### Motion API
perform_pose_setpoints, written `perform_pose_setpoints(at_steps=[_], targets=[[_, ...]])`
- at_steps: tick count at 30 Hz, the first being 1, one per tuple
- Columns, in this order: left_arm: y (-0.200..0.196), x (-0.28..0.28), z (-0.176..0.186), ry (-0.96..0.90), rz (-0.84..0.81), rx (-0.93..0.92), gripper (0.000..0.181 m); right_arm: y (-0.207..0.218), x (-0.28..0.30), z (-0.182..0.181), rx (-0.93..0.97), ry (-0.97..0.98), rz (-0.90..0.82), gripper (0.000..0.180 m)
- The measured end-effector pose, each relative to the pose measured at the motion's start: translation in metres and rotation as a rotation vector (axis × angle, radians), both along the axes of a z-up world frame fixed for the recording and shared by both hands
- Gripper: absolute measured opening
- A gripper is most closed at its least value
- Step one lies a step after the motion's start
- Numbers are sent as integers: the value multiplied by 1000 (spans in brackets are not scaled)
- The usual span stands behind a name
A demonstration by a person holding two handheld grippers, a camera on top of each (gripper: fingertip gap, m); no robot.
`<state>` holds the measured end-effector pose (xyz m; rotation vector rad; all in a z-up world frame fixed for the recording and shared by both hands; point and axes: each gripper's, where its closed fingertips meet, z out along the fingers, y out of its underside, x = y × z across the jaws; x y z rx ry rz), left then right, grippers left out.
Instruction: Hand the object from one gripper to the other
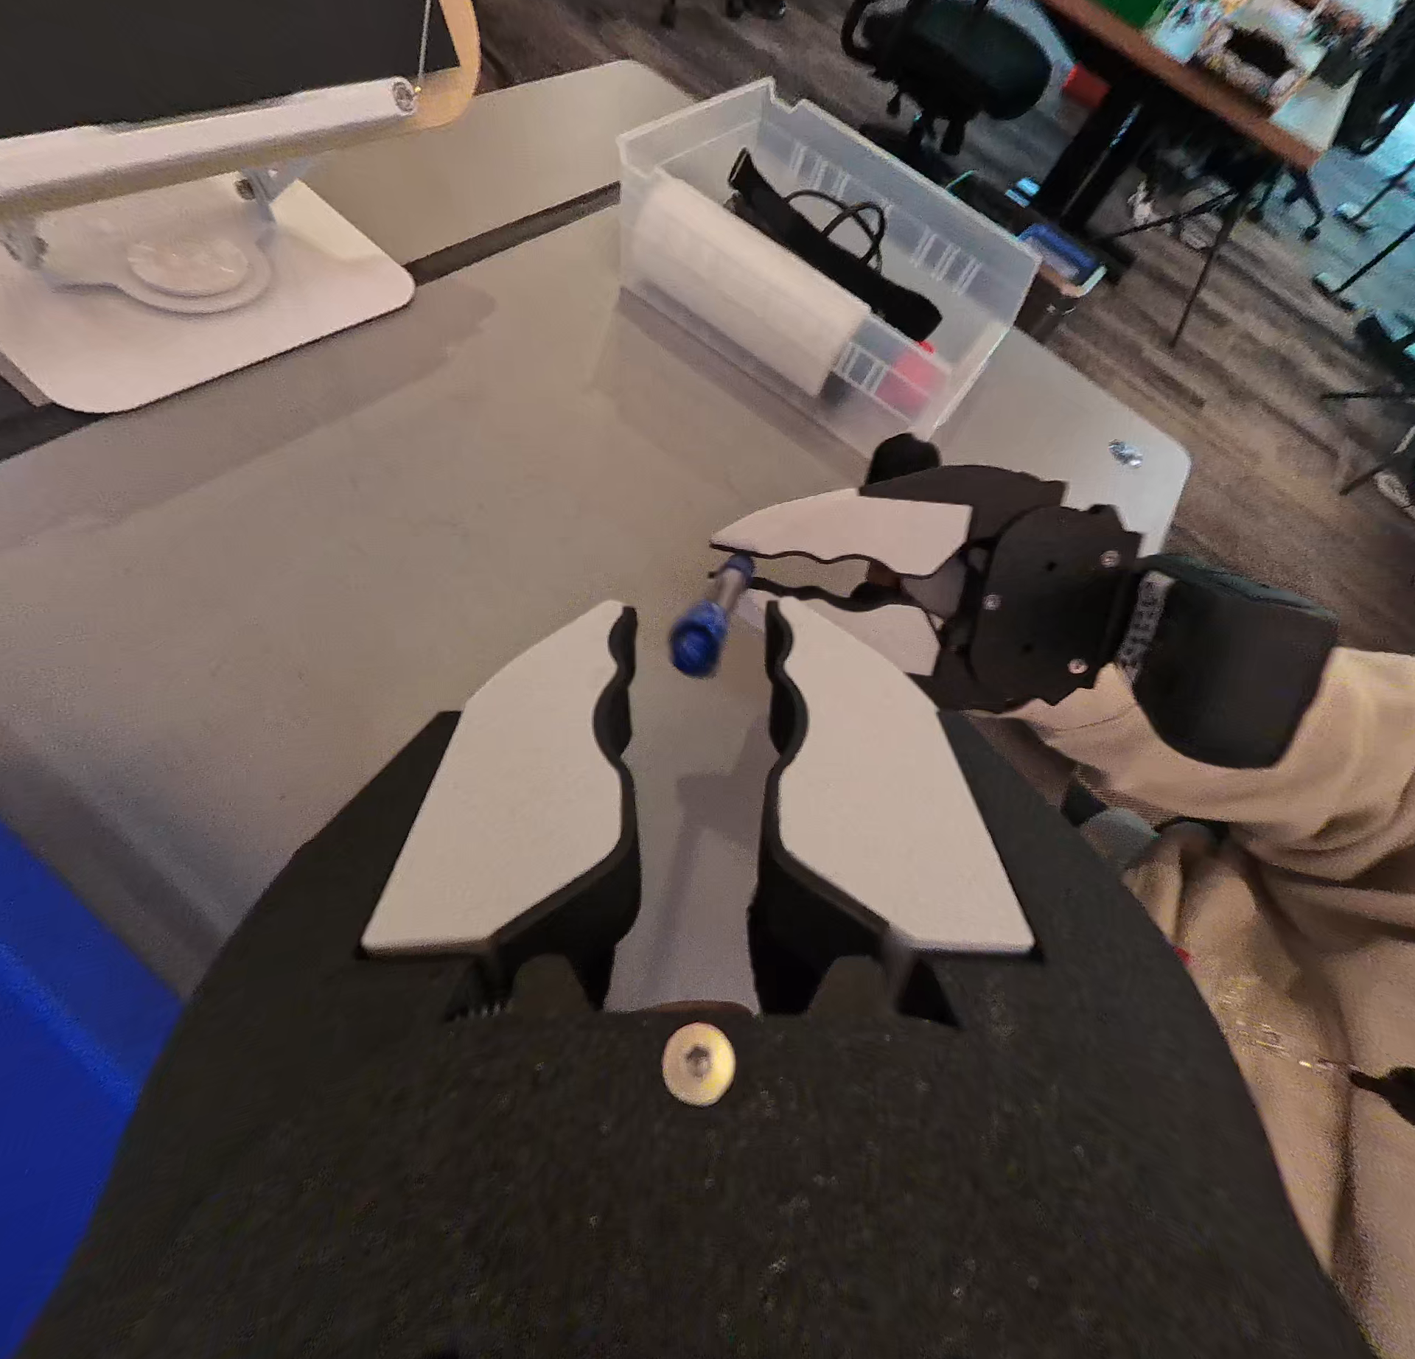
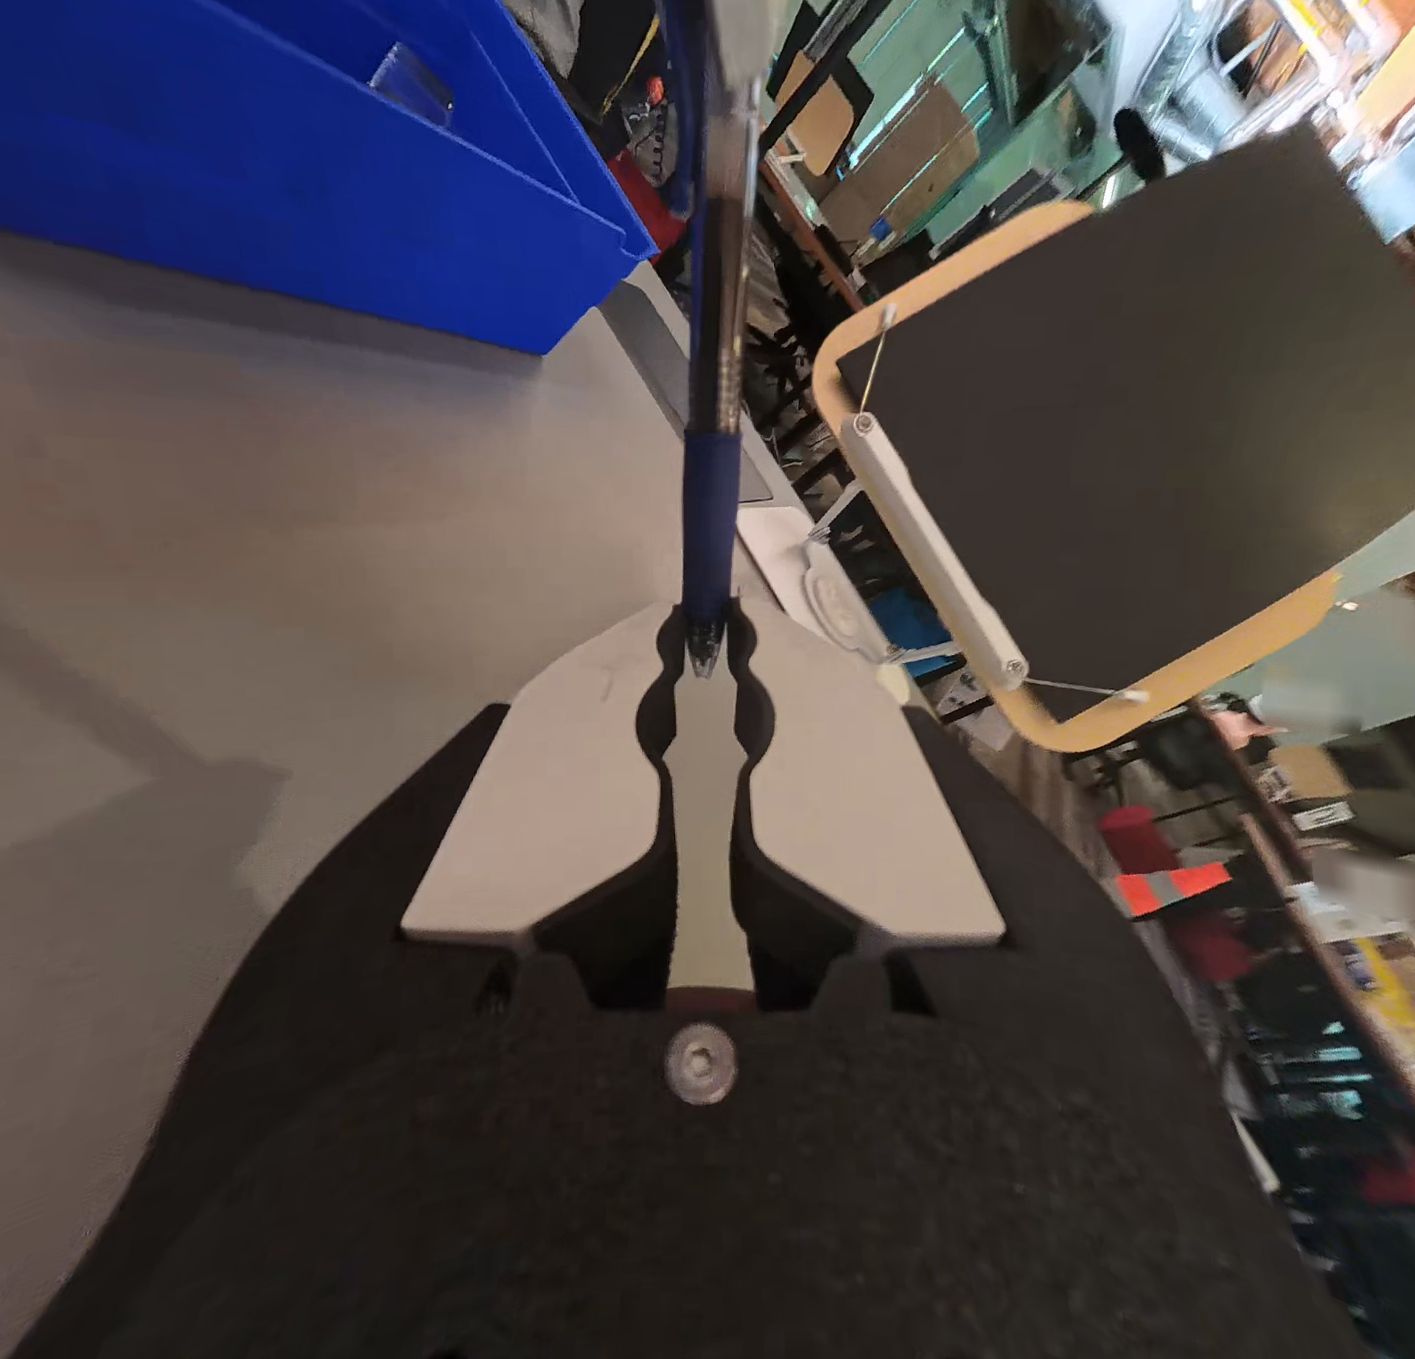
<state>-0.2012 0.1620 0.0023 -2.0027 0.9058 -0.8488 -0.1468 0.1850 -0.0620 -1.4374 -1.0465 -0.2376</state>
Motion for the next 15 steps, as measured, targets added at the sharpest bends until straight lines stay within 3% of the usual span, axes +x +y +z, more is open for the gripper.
perform_pose_setpoints(at_steps=[2,4,13,15], targets=[[3,-4,-2,24,8,31,29,0,0,1,29,-28,-7,10],[-2,-3,-6,42,-37,14,14,0,0,0,20,-28,-4,10],[-11,-3,-9,43,-107,-36,10,-1,-6,-6,-35,33,71,11],[-9,-8,-6,20,-112,-31,10,-6,-12,-14,-147,97,151,23]])
